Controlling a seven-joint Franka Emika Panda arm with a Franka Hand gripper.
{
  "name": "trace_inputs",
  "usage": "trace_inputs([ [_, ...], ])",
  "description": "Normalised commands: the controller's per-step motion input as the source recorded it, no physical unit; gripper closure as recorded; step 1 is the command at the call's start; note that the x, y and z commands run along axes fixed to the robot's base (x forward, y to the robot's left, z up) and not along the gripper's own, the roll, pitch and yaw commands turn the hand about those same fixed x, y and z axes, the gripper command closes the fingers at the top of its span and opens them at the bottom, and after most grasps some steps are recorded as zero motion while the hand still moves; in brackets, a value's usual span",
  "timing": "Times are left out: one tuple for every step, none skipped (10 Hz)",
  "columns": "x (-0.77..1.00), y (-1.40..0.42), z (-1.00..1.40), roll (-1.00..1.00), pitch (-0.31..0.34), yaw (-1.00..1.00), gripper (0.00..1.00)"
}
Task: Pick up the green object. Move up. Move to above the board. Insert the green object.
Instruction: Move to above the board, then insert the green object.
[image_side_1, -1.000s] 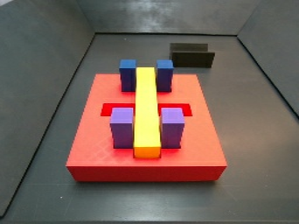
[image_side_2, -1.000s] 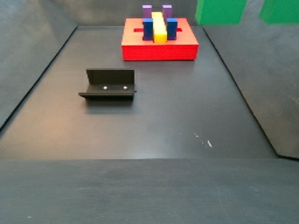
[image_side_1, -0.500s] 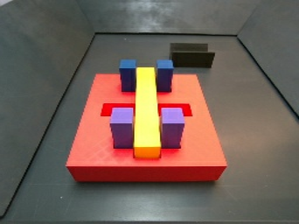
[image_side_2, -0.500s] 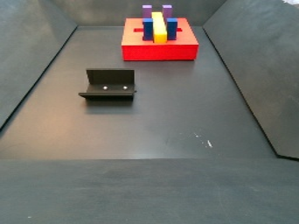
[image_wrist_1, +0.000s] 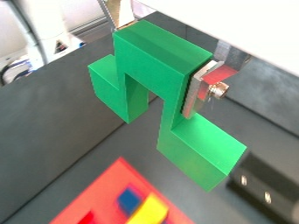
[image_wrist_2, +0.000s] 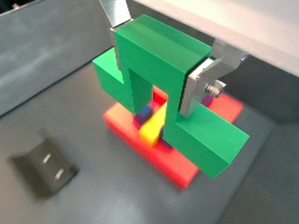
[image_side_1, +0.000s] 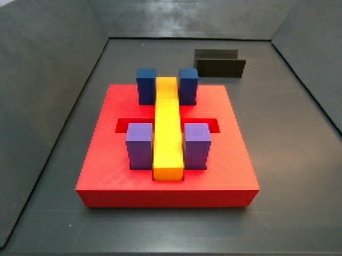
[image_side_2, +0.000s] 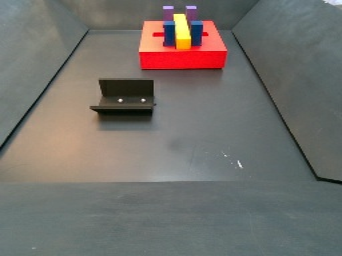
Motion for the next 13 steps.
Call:
trace_inputs([
  [0.61,-1.4,0.19,0.02,0.144,0.01,1.0],
  [0.63,-1.4,0.2,0.01,0.145,0.0,1.0],
  [0.28,-0.5,0.08,0.03,0.165,0.01,1.0],
  [0.19,-0.27,0.06,0.04,0.154,0.01,1.0],
  [0.04,0.0,0.0,0.0,0.0,0.0,1.0],
  [0.04,0.0,-0.35,0.04,0.0,-0.05,1.0],
  [0.25,-0.19,-0.7,0.31,0.0,0.03,1.0],
  [0.23,-0.19,-0.72,0.29,0.0,0.07,1.0],
  [0.24,-0.2,-0.92,0.18,0.0,0.14,1.0],
  [0.23,-0.2,-1.0,0.13,0.0,0.2,1.0],
  [0.17,-0.18,-1.0,0.13,0.0,0.26,1.0],
  [0.11,-0.14,-1.0,0.11,-0.033,0.2,1.0],
  [0.01,-0.12,-0.84,0.02,-0.106,0.09,1.0],
])
